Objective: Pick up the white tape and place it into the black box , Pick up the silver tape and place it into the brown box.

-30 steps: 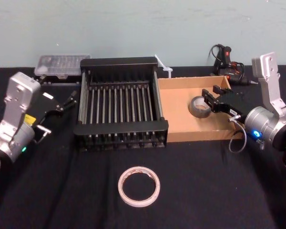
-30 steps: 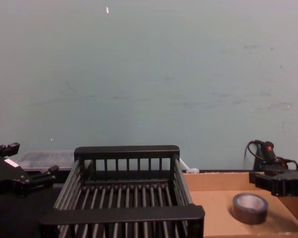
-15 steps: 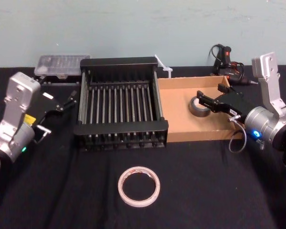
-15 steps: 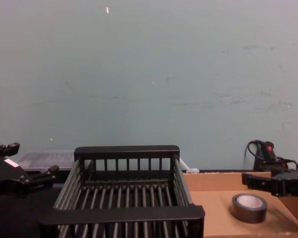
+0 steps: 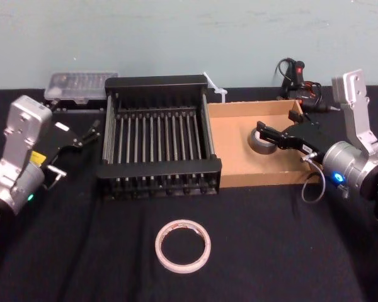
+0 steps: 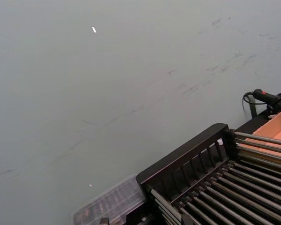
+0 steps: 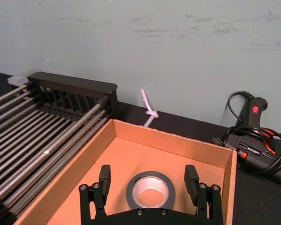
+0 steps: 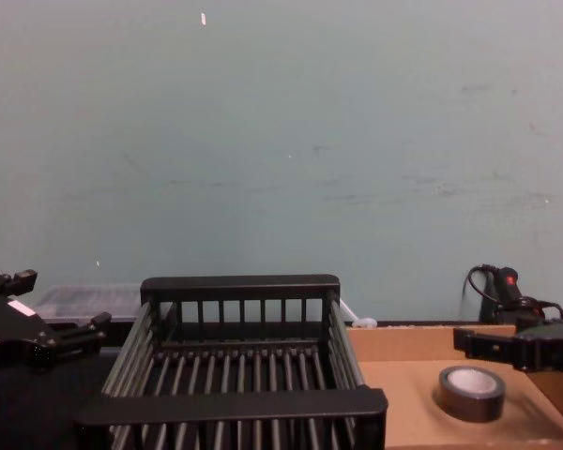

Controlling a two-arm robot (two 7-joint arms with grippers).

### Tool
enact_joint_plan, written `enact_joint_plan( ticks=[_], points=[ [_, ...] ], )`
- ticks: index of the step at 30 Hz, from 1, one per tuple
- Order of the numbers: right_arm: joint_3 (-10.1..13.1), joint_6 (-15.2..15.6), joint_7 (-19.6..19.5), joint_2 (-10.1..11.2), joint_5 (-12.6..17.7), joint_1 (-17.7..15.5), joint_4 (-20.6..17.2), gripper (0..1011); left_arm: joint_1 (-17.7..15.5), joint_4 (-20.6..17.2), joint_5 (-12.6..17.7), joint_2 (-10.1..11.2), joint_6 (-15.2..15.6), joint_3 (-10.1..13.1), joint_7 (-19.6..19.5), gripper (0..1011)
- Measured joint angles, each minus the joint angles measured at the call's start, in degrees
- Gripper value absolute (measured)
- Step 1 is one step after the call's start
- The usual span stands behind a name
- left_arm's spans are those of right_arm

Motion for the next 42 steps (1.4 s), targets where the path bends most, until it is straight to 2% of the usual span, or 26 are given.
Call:
enact_joint_plan(
  ticks=[11,21,33,42],
  points=[
    [0.86,1.07,1.6,2.66,1.59,-4.76,-7.54,1002,0.0,0.0,0.0,0.0,0.0,0.0,0.0,1001],
    [1.08,1.04,3.02,5.16,3.28,-8.74,-11.95,1002,0.0,0.0,0.0,0.0,0.0,0.0,0.0,1001],
    [0.69,-0.15,5.73,9.78,5.78,-13.52,-17.37,1002,0.0,0.0,0.0,0.0,0.0,0.0,0.0,1001],
    [-0.55,-0.14,6.99,13.14,5.96,-15.44,-20.23,1002,0.0,0.0,0.0,0.0,0.0,0.0,0.0,1001]
  ],
)
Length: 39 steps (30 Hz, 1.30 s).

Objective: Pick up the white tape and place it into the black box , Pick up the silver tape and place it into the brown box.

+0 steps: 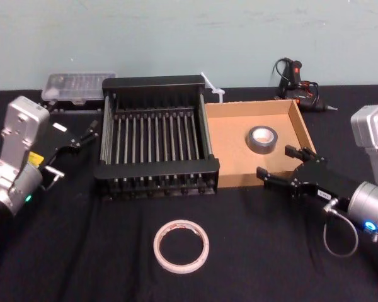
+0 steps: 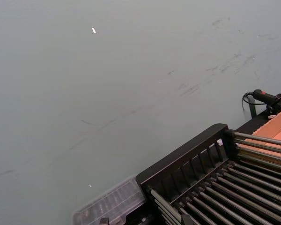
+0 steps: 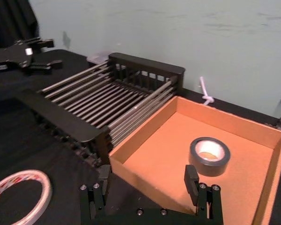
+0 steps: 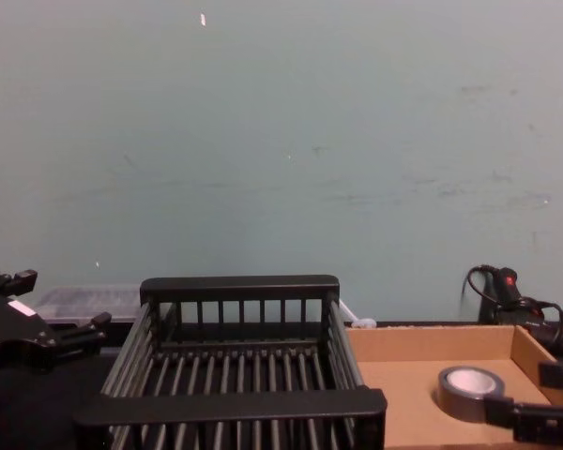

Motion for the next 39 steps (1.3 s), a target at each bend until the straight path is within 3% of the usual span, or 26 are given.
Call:
enact_joint_plan(
  ticks=[13,39],
  points=[
    [-1.89,-0.55,1.84,3.29,0.37,-2.48,-3.95,1002,0.0,0.0,0.0,0.0,0.0,0.0,0.0,1002],
    [-8.16,2.12,4.18,5.14,2.68,-2.39,-6.94,1002,0.0,0.0,0.0,0.0,0.0,0.0,0.0,1001]
  ],
)
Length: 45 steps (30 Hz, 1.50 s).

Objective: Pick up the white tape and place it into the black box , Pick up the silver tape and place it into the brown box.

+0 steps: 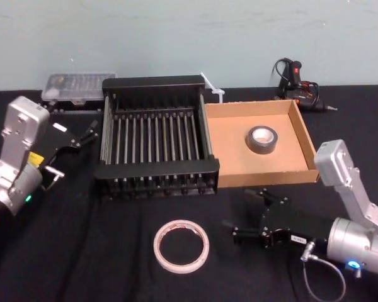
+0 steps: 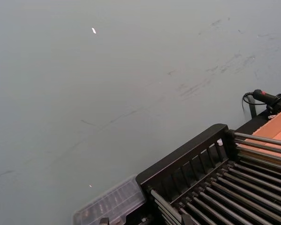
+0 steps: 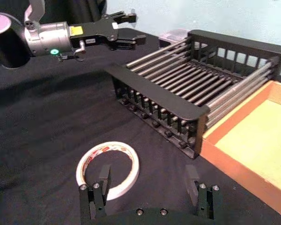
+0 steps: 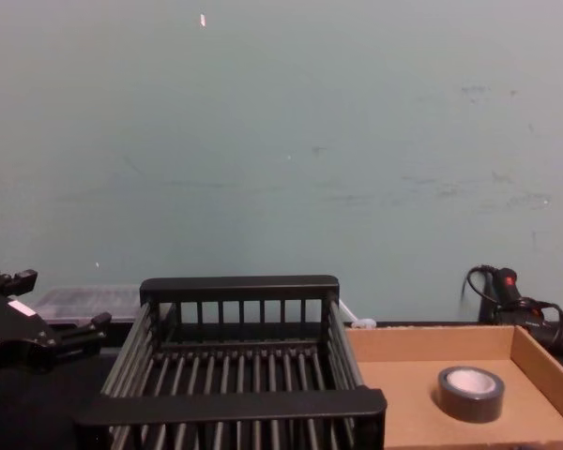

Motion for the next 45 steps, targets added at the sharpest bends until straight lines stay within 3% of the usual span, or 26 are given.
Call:
enact_joint_plan(
  ticks=[7,23,45],
  points=[
    [-2.28,-0.62,-0.04,-0.74,-2.17,1.55,1.16,1002,0.0,0.0,0.0,0.0,0.0,0.0,0.0,1001],
    [-7.25,-0.09,0.29,-4.86,-8.02,6.87,5.67,1002,0.0,0.0,0.0,0.0,0.0,0.0,0.0,1001],
    [-8.78,0.52,0.99,-7.35,-9.91,8.3,7.93,1002,0.0,0.0,0.0,0.0,0.0,0.0,0.0,1002]
  ],
)
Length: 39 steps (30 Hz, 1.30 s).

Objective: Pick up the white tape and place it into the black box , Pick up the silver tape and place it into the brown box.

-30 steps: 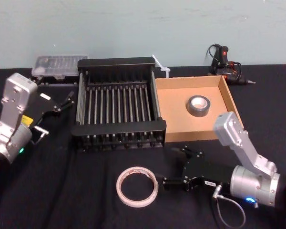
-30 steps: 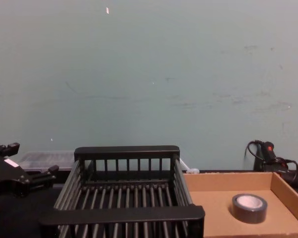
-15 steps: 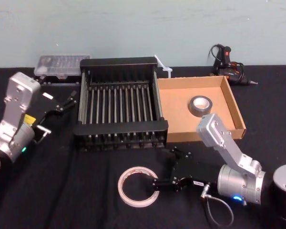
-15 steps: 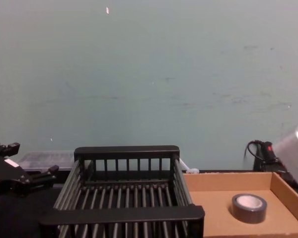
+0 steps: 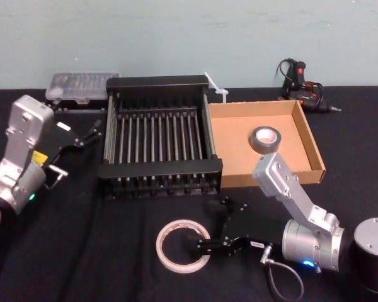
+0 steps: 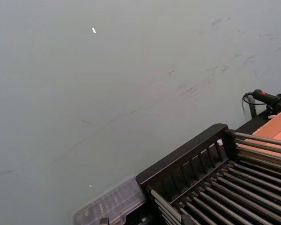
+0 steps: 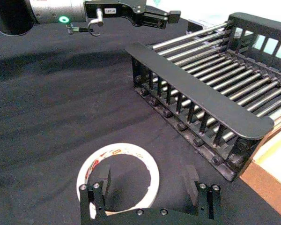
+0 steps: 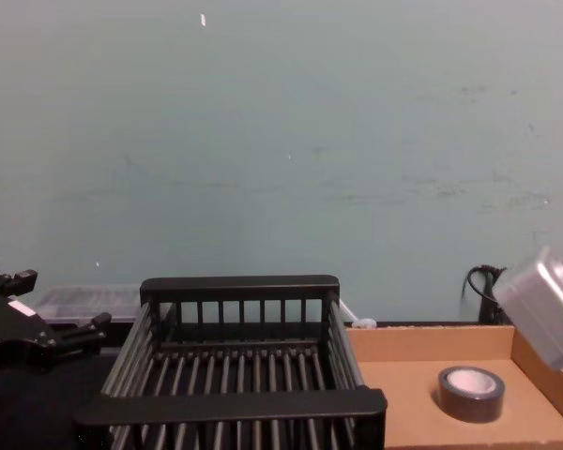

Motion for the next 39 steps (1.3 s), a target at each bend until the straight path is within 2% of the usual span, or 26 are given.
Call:
enact_joint_plan(
  ticks=[10,18,39],
  points=[
    [-0.64,0.44,0.25,-0.75,-0.69,0.7,1.08,1002,0.0,0.0,0.0,0.0,0.0,0.0,0.0,1001],
    [-2.1,1.0,0.25,-2.43,-2.63,2.47,3.59,1002,0.0,0.0,0.0,0.0,0.0,0.0,0.0,1001],
    [-2.54,0.54,-0.07,-4.42,-5.73,3.87,6.55,1003,0.01,0.0,0.0,0.0,0.0,0.0,0.0,1001]
  ],
)
